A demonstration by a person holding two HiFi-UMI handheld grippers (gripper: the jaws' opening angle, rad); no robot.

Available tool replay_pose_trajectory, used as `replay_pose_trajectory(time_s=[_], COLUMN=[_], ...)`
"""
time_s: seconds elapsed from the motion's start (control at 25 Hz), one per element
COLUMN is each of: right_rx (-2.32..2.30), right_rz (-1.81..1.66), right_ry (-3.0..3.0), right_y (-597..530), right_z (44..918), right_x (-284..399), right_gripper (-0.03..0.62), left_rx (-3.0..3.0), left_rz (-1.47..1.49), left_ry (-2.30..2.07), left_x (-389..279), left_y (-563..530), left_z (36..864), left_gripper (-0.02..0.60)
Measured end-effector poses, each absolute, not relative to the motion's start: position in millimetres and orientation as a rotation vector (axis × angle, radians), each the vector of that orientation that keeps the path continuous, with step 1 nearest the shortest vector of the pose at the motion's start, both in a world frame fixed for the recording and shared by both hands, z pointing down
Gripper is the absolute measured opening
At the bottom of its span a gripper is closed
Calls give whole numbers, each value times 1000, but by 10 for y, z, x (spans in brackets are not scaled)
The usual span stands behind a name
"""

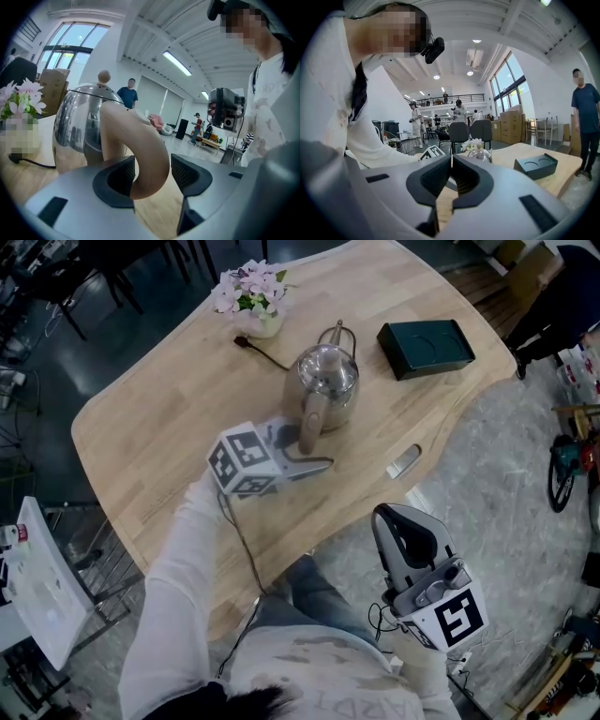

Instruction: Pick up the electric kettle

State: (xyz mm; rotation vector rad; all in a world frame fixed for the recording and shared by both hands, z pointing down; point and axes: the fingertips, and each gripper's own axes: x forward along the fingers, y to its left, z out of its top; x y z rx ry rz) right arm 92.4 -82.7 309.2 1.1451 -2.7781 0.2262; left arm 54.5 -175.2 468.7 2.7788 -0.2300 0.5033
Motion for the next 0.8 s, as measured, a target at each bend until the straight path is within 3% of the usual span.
replay_pose_trajectory(time_s=[0.8], right_rx=[1124], right_rz=[240], right_ry=[-2782], right_y=[-906], right_z=[3137], right_x=[981], right_gripper=[18], left_rx=[2814], left_rz=[506], left_ry=[-121], left_x=[868], left_y=[-1675], left_z=[4690], left_gripper=[222])
